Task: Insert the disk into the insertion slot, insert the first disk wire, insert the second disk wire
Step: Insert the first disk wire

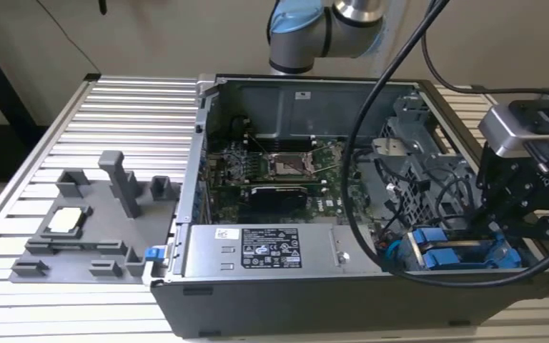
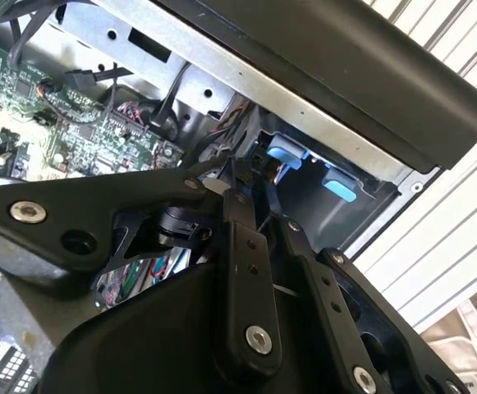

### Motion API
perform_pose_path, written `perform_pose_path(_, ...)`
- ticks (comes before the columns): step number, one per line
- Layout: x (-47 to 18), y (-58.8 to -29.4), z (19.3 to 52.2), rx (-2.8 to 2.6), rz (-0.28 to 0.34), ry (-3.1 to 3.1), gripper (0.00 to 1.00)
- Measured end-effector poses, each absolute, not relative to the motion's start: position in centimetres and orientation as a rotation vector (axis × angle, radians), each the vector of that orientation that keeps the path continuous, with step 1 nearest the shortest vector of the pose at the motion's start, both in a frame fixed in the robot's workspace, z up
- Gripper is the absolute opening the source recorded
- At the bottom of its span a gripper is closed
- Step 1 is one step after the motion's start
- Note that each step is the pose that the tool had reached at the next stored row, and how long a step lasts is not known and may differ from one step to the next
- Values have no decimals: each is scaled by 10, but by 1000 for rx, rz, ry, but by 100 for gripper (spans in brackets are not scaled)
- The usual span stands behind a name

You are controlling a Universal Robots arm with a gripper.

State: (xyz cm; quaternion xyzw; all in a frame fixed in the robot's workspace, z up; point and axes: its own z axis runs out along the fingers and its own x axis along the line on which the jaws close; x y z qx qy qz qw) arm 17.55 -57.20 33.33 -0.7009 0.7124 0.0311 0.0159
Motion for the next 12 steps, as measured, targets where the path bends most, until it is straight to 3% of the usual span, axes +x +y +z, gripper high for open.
perform_pose_path(2,175,-572,333,-2180,96,2216,20)
perform_pose_path(3,175,-572,334,-2180,95,2217,27)
perform_pose_path(12,175,-572,365,-2180,95,2216,27)
